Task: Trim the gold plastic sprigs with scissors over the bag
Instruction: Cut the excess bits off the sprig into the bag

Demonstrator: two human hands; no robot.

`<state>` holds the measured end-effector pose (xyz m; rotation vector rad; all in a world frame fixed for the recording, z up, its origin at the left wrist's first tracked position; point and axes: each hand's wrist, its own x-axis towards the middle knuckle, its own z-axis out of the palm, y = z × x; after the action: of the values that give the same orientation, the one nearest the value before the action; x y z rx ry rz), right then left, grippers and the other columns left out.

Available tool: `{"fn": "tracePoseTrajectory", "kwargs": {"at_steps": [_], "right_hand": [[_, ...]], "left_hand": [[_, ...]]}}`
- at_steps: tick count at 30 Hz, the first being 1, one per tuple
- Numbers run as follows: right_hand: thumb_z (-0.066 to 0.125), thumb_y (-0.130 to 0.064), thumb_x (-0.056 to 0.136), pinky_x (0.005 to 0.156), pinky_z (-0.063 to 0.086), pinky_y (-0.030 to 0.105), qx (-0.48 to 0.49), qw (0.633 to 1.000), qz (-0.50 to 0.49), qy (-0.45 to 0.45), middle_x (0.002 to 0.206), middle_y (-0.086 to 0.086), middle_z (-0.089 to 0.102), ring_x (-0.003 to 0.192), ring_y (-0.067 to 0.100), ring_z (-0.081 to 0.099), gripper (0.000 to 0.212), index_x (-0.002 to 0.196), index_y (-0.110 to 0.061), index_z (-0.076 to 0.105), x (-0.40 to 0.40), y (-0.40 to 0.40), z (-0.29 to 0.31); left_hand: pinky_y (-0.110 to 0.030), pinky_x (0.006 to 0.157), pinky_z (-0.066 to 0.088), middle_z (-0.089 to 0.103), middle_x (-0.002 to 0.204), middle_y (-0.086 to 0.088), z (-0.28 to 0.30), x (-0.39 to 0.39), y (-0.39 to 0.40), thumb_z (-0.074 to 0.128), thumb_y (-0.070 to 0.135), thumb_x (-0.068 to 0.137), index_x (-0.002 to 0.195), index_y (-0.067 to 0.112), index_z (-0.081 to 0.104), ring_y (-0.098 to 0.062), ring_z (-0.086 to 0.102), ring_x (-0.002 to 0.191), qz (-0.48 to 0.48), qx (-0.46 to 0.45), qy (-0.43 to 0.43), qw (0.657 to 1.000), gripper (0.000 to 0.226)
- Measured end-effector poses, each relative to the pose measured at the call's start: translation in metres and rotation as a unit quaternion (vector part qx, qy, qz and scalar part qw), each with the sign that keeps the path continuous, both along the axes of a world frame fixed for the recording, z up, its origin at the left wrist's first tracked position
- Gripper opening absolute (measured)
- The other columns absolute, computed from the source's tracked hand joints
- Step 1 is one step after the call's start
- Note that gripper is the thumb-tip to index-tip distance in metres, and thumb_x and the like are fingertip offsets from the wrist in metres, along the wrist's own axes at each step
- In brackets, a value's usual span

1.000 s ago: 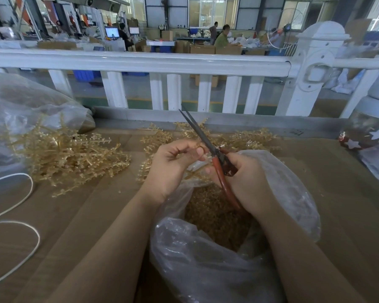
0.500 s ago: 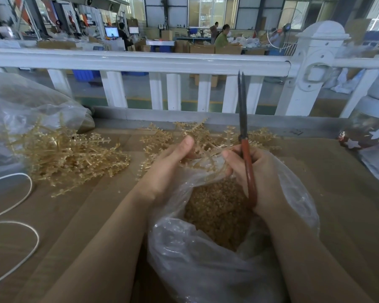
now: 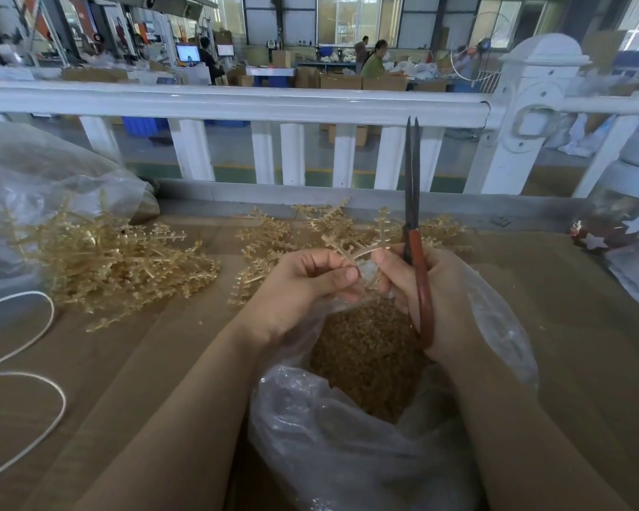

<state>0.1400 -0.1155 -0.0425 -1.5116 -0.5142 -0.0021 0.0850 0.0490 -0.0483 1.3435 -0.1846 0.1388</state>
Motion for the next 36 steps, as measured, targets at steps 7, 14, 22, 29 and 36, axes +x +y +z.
{"fn": "tracePoseTrajectory", "kwargs": {"at_steps": [7,14,22,29,36], "right_hand": [[0.072,-0.021,0.091,0.052,0.043,0.010,-0.022,0.999,-0.022,-0.009,0.064,-0.001,0.067,0.051,0.000,0.057,0.011,0.084,-0.013,0.073,0.002,0.000,-0.003],[0.073,-0.024,0.090,0.061,0.048,0.010,-0.058,0.996,-0.070,-0.023,0.072,-0.007,0.072,0.064,0.003,0.066,0.006,0.086,-0.021,0.074,0.003,0.002,-0.005],[0.072,-0.062,0.070,0.069,0.057,0.035,-0.103,0.987,-0.113,-0.050,0.074,-0.008,0.072,0.070,0.007,0.068,0.041,0.082,-0.022,0.071,0.001,0.003,-0.006],[0.054,-0.092,0.060,0.060,0.038,0.017,-0.258,0.947,-0.116,-0.155,0.087,-0.034,0.060,0.083,-0.012,0.056,0.056,0.081,-0.039,0.054,0.001,0.004,-0.011],[0.035,-0.097,0.061,0.060,0.035,0.009,-0.330,0.902,-0.123,-0.251,0.077,-0.031,0.048,0.070,-0.010,0.049,0.064,0.090,-0.041,0.047,0.003,0.004,-0.016]], "left_hand": [[-0.022,0.064,0.055,0.069,0.074,-0.004,0.003,0.002,0.004,0.069,0.006,0.081,0.085,0.001,0.065,-0.011,0.064,0.061,-0.015,0.033,-0.003,0.999,0.008],[-0.022,0.066,0.056,0.069,0.075,-0.011,0.000,0.000,0.004,0.074,-0.006,0.074,0.083,-0.001,0.071,-0.015,0.066,0.067,-0.041,-0.041,0.040,0.998,0.011],[-0.022,0.070,0.056,0.071,0.073,-0.001,0.009,0.002,0.009,0.074,0.012,0.073,0.070,0.018,0.075,-0.012,0.069,0.069,0.069,-0.010,0.008,0.998,0.007],[-0.024,0.073,0.057,0.070,0.073,-0.002,0.008,0.002,0.022,0.074,0.022,0.074,0.071,0.017,0.076,-0.012,0.066,0.069,0.138,-0.042,-0.003,0.989,0.006],[-0.026,0.075,0.057,0.072,0.075,-0.006,0.008,0.003,0.023,0.072,0.016,0.074,0.087,-0.001,0.067,-0.013,0.067,0.067,0.139,-0.027,-0.020,0.990,0.022]]}}
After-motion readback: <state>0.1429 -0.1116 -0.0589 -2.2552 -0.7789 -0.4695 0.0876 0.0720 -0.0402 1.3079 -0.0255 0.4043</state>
